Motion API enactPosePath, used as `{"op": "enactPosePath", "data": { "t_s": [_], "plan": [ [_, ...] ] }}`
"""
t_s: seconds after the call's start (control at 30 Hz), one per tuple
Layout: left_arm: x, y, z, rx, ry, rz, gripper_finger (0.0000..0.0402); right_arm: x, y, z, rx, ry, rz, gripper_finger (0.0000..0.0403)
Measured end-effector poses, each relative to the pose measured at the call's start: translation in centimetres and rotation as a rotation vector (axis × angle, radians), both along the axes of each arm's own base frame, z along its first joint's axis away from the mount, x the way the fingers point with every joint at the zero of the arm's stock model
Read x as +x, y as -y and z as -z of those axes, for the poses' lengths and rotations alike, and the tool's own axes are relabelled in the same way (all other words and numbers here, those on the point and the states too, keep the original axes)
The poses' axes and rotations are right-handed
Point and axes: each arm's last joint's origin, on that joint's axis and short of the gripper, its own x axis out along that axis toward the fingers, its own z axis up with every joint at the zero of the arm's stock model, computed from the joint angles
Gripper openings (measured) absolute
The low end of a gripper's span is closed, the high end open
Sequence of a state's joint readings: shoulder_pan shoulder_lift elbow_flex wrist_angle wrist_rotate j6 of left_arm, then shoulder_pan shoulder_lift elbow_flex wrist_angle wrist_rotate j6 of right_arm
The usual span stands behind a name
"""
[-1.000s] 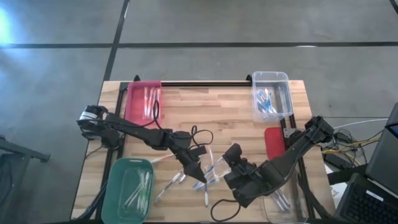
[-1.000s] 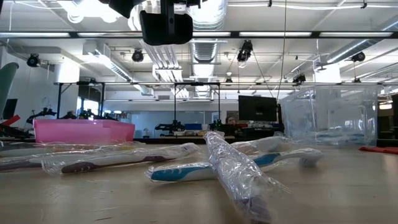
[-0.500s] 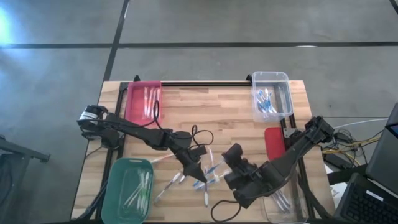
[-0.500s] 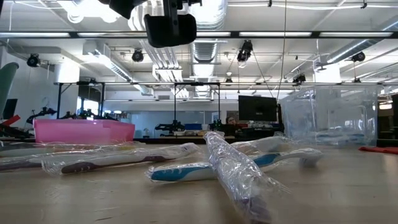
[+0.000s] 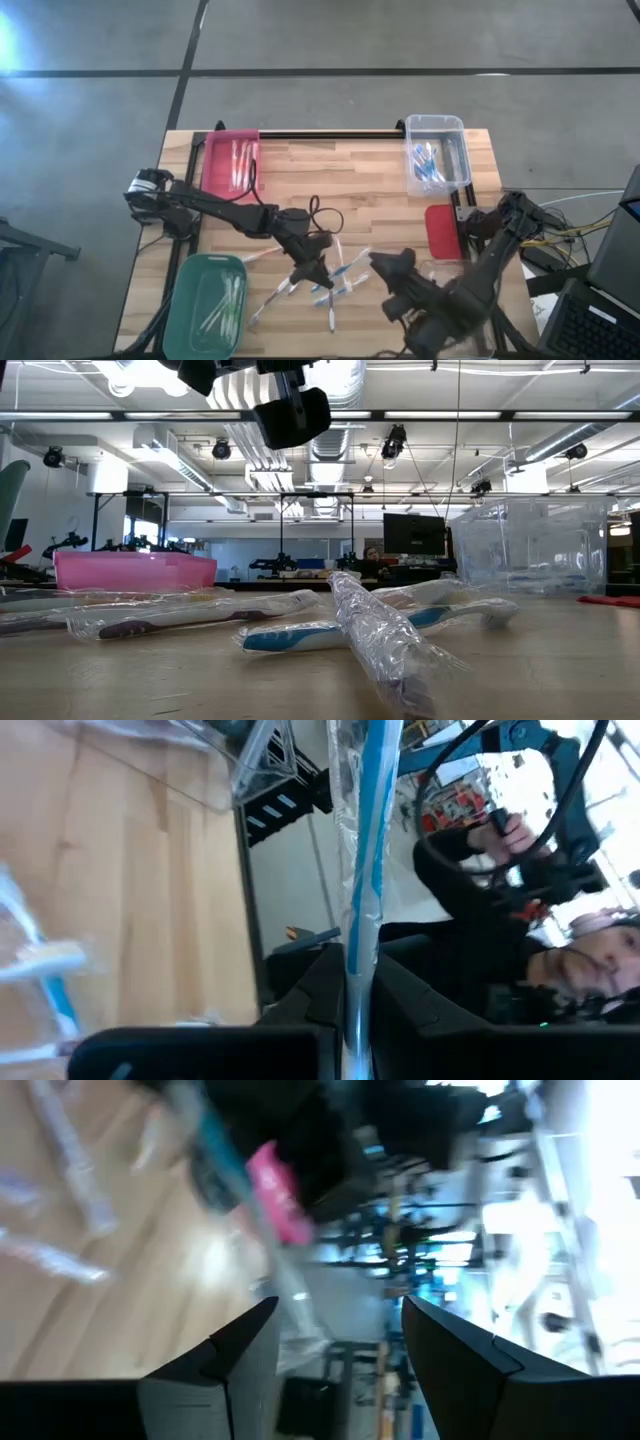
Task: Pick & Place Toothbrushes
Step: Put the blue toothbrush into the top transparent bin
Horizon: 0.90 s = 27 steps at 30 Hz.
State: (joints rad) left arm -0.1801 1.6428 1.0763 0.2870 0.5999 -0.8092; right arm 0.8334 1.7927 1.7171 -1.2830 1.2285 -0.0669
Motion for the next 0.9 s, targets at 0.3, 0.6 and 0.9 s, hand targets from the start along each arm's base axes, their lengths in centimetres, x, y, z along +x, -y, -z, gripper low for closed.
{"op": "enactPosePath", "data": {
  "t_s": [0.3,0.6,0.9],
  "plan": [
    [0.3,-1.0,0.2,0.194,0.148,-0.038,0.0029,-3.5,-2.7,-2.8,0.094,0.291,-0.042,0.019],
    [0.6,-1.5,0.2,0.545,0.339,-0.162,0.003,-5.3,-2.9,-3.7,0.493,0.35,-0.001,0.0169],
    [1.0,-2.1,-0.3,0.884,0.513,-0.27,0.003,-5.5,-2.6,-2.3,0.717,0.336,0.117,0.0173]
  ]
}}
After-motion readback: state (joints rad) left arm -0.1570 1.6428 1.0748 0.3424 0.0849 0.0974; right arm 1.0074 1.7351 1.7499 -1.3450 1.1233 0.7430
